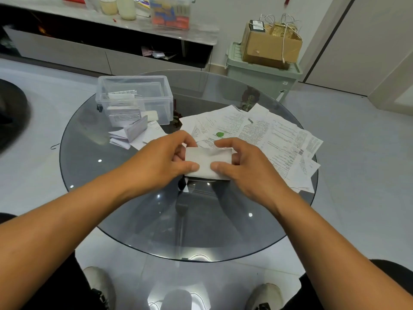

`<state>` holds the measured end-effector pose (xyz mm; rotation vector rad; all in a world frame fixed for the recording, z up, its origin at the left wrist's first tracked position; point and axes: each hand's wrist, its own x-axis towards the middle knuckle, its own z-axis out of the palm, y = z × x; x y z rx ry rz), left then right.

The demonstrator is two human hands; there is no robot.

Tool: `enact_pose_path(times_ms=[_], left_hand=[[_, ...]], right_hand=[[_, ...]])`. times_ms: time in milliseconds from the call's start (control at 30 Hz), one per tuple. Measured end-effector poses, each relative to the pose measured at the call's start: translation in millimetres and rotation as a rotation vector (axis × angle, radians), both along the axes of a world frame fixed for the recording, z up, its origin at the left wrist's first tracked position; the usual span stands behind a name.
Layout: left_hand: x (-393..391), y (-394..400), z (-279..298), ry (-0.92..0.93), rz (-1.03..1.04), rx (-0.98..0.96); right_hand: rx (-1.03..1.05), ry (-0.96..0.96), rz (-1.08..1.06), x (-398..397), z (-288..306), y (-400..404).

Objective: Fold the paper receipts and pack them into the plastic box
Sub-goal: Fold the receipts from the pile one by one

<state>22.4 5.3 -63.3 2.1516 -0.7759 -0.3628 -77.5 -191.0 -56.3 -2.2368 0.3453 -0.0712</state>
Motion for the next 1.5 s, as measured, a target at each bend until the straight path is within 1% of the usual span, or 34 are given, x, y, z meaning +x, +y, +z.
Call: enact_pose_path(times_ms=[33,67,133,200,233,300,333,400,567,700,800,867,933,1000,1133,1200,1267,1400,1500], left_hand=[[-2.1,-0.7,-1.6,0.011,0.02,-0.008],[-4.2,-1.2,-2.4,-0.017,0.028,0.005],[-5.2,-0.9,-5.8,-0.196,0.001,0.096],[-1.9,-0.4,-9.4,-0.401,-0.07,0.178],[-0.1,0.3,-10.4,-0.471,-0.122,0.196],[1.9,0.1,-13.4,-0.559,-0.225,0.219],[1.7,-0.5,-13.8,-0.569,-0.254,0.229],[1.4,-0.9,-14.6,-0.57,-0.277,0.231],[3.3,1.0,-13.4,-0.528,-0.267,0.234],[2.2,0.0,-9.8,-0.454,-0.284,0.226],[3.7,-0.9,-8.4,-0.396,-0.267,0.211],[4.3,-1.4,-6.6,-0.306,-0.187,0.189],[3.2,-1.6,-3.3,-0.188,-0.131,0.136],[1.9,-0.1,1.9,-0.155,-0.133,0.123],[1.4,6.4,5.7,-0.344,-0.229,0.311],[0.6,6.7,2.2,-0.364,-0.236,0.325],[0.2,3.9,0.0,-0.387,-0.231,0.291],[2.3,1.8,-2.4,-0.376,-0.193,0.233],[1.4,2.7,-1.6,-0.345,-0.191,0.22]], right_hand=[[0.004,0.002,-0.036,2.2,-3.5,2.8],[-0.023,0.002,-0.061,3.5,-6.8,5.7],[-0.166,0.0,-0.089,6.4,-11.3,10.5],[-0.309,0.01,-0.111,9.9,-12.6,13.1],[-0.344,0.022,-0.128,11.2,-12.6,13.2],[-0.396,0.056,-0.173,13.5,-12.5,10.8],[-0.419,0.078,-0.191,14.7,-12.1,9.2],[-0.412,0.101,-0.216,16.8,-10.5,5.7],[-0.164,0.113,-0.186,17.9,2.6,1.1],[0.123,0.026,-0.178,13.7,13.2,5.7],[0.187,-0.047,-0.112,12.1,17.6,5.9],[0.165,-0.053,-0.042,11.6,16.2,4.6],[0.089,-0.005,0.006,11.6,9.4,4.5],[0.035,0.034,0.02,12.8,0.9,5.7],[-0.092,0.056,0.012,16.2,-6.4,10.2],[-0.173,0.047,-0.016,18.4,-8.0,12.2],[-0.237,0.05,-0.045,21.3,-9.8,13.8],[-0.171,0.107,-0.077,26.3,-4.0,16.2],[-0.069,0.091,-0.084,26.4,2.5,16.0]])
